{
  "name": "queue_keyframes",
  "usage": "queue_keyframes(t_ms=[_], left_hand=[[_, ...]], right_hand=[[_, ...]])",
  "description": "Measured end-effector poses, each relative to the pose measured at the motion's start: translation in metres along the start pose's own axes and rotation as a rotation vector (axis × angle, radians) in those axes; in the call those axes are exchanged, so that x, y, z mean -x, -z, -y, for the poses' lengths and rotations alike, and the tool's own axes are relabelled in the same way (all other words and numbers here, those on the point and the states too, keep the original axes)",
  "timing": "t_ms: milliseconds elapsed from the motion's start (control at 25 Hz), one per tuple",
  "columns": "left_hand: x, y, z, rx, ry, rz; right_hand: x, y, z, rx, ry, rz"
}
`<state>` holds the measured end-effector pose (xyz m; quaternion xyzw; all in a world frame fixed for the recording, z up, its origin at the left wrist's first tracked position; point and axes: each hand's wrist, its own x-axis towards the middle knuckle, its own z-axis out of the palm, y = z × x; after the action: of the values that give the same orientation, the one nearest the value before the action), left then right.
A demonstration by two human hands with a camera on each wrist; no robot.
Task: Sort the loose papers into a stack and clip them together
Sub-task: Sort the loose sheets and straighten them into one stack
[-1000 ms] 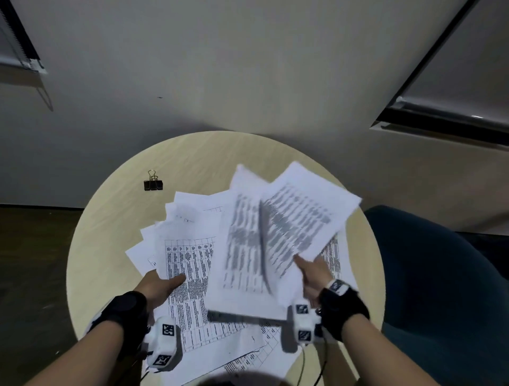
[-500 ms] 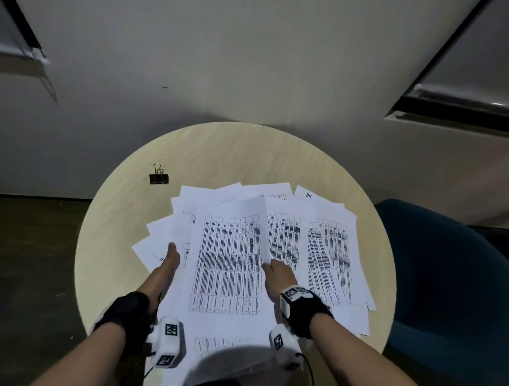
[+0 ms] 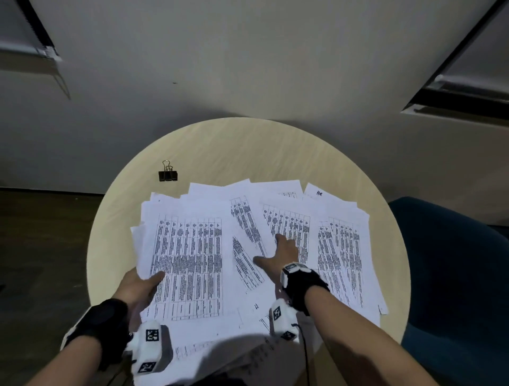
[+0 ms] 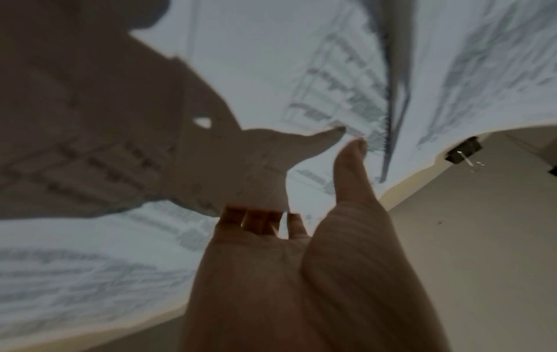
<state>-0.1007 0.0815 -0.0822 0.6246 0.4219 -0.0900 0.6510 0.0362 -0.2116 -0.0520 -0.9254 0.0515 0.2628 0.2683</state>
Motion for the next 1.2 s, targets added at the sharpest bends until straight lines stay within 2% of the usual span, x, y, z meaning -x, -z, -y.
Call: queue_keyframes(t_ms=[120,200,240,320,480,600,680,760,920,1040,1120,1200], left_hand=[[0.000,0.001,-0.001,0.005,0.036,-0.052],[0.003,-0.006,-0.007,0.003,0.046,-0.041],[0.002,-0.006,-0.007,0.022,0.059,-0.030],[-0.001,0.000,-0.004,0.045,0.066,-0.041],[-0.022,0.022,0.010,0.093,0.050,-0.045],[-0.018,0.020,0.002,0.049,0.034,-0.044],[-0.014,0.010,-0.002,0.010,0.002,-0.024],[-0.008,-0.006,-0.008,-0.033,-0.034,-0.007],[0.007,-0.032,-0.022,-0.020,-0.065,-0.023],[0.010,-0.041,-0.029,-0.014,0.006,0.023],[0.004,-0.042,-0.024,-0.038,0.085,0.051],[-0.003,-0.038,-0.017,0.066,0.177,0.123]], right_hand=[[-0.001,-0.019,0.017,-0.045,0.031,0.139],[0.001,-0.022,0.022,0.071,0.088,0.237],[0.001,-0.019,0.019,0.124,0.104,0.237],[-0.003,-0.006,0.005,0.039,0.059,0.139],[-0.005,0.050,-0.043,-0.411,-0.039,-0.206],[0.000,0.091,-0.073,-0.519,-0.087,-0.300],[0.008,0.101,-0.077,-0.572,-0.124,-0.253],[0.025,0.094,-0.063,-0.513,-0.066,-0.162],[0.067,0.045,-0.018,-0.298,-0.031,0.085],[0.071,0.010,-0.004,0.062,0.027,0.313],[0.063,-0.008,-0.003,0.143,0.032,0.323],[0.057,-0.016,-0.004,0.149,0.014,0.269]])
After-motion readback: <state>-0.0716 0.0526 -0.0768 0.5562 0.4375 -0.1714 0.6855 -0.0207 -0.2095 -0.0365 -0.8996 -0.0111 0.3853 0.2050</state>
